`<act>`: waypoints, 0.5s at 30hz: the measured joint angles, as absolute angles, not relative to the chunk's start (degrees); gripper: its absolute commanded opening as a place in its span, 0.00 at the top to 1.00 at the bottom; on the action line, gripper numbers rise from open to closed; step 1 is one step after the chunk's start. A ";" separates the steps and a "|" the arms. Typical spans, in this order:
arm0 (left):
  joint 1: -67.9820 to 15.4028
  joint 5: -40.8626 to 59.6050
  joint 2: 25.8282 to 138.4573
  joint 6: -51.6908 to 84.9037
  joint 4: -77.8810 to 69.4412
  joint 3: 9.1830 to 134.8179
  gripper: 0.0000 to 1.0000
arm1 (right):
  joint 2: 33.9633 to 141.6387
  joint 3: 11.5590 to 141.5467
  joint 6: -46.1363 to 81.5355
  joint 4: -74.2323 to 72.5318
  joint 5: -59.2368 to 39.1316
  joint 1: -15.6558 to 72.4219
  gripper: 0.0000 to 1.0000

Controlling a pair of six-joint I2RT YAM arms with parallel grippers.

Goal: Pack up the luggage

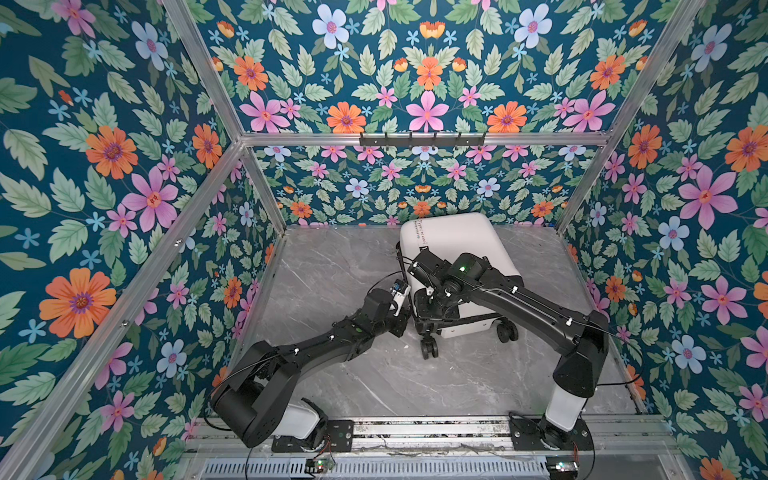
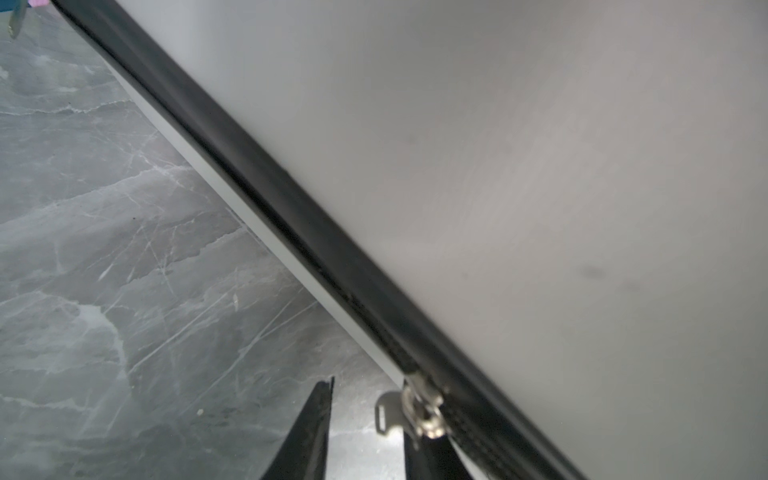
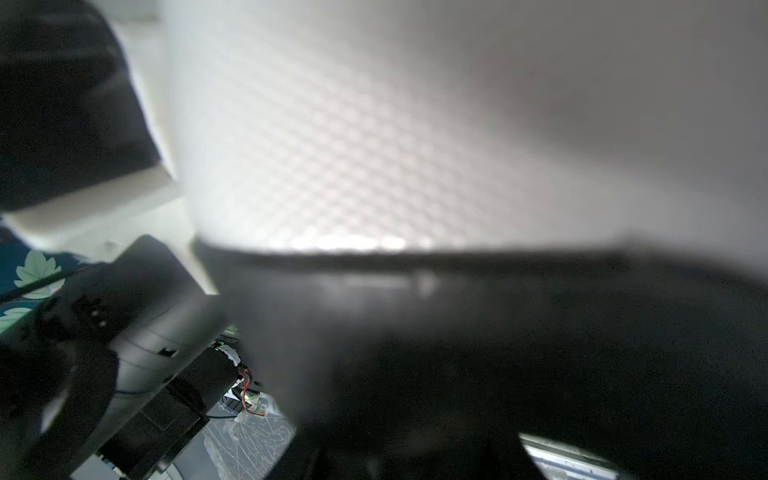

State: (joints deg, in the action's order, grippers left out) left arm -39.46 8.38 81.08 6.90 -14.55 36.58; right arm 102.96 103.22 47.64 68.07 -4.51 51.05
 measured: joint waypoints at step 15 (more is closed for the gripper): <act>-39.42 9.23 82.08 5.61 -14.96 37.78 0.76 | 102.94 103.26 47.33 68.79 -4.27 50.98 0.94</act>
State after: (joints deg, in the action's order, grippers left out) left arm -39.42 9.23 82.08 5.61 -14.96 37.78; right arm 102.94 103.26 47.33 68.79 -4.27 50.98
